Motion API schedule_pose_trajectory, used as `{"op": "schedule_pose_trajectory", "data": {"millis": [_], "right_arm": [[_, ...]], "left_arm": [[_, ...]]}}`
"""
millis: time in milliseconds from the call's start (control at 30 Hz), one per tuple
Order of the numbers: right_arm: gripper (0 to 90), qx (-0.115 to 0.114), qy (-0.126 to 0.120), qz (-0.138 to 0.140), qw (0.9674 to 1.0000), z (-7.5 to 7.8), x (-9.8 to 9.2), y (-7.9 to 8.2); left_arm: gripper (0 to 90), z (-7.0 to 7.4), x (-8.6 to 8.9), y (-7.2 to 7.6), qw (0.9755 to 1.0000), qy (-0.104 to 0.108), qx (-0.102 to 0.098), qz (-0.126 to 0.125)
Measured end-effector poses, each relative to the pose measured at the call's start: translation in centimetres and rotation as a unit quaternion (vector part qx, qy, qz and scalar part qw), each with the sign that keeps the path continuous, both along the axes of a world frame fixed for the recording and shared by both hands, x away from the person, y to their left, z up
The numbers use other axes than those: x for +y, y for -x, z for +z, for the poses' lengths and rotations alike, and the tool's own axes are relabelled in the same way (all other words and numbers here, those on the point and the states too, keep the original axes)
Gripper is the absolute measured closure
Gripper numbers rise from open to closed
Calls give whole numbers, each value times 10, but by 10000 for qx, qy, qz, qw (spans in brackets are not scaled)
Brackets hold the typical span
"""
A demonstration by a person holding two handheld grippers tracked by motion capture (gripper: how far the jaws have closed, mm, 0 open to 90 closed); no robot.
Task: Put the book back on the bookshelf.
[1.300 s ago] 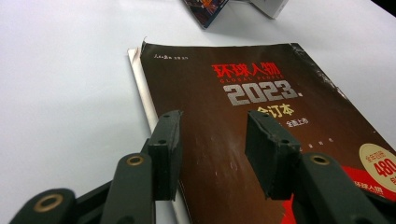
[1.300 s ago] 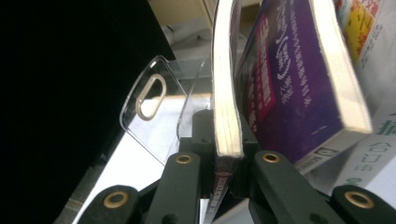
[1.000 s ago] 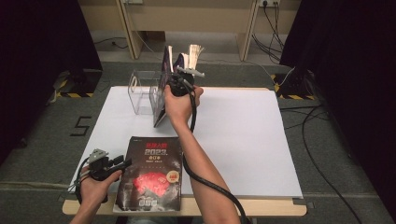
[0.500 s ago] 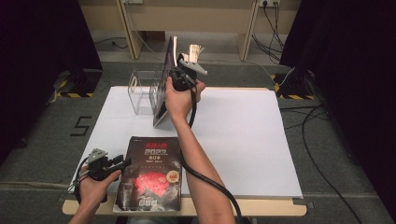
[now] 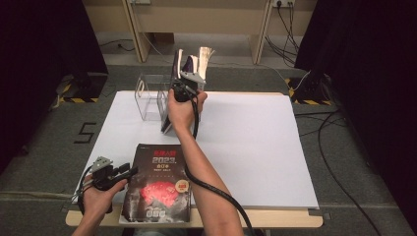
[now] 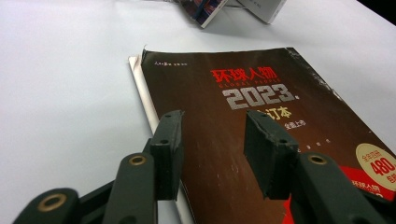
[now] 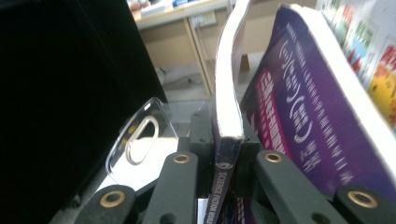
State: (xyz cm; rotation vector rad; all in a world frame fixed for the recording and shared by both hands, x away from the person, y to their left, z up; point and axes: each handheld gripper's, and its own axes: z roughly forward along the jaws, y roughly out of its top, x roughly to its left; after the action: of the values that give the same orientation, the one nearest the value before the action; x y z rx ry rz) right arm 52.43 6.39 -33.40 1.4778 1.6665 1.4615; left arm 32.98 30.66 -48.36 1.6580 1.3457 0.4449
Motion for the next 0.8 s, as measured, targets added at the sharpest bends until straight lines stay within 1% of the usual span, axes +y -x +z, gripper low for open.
{"op": "schedule_pose_trajectory", "data": {"millis": [33, 167, 233, 367, 433, 500, 567, 600, 700, 733, 767, 800], "right_arm": [[827, 19, 17, 12, 10000, 0, 0, 0], [804, 183, 309, 22, 9994, 5, 0, -2], [780, 200, 442, 14, 9988, 6, 0, -2], [729, 200, 557, 40, 9982, 5, -1, -1], [712, 216, 499, 66, 9985, 5, -4, 0], [685, 156, 562, 11, 9983, 7, -6, 3], [672, 94, 532, -21, 9985, 9, -9, 7], [667, 45, 570, -51, 9983, 10, -11, 9], [659, 0, 555, -76, 9984, 12, -16, 14], [659, -46, 571, -93, 9983, 14, -18, 17], [659, -132, 601, -90, 9981, 15, -23, 25], [660, -163, 627, -83, 9979, 15, -25, 27]], "left_arm": [[567, 0, 0, 0, 10000, -2, 0, -13], [568, 1, -3, 0, 10000, -1, -20, -59], [569, 1, -4, 0, 10000, -1, -32, -60], [570, 0, -4, 0, 10000, -5, -26, -81], [570, 0, -4, 0, 10000, -2, -25, -88], [570, 0, -4, 0, 10000, -5, -26, -88], [570, 0, -4, 0, 10000, -2, -28, -89], [570, 0, -4, 0, 10000, 5, -32, -88], [571, 0, -5, 0, 10000, 4, -42, -88], [571, 0, -5, 0, 9999, 1, -46, -96], [571, 1, -6, 0, 9999, 1, -49, -100], [571, 1, -6, 1, 9999, -1, -49, -108]]}}
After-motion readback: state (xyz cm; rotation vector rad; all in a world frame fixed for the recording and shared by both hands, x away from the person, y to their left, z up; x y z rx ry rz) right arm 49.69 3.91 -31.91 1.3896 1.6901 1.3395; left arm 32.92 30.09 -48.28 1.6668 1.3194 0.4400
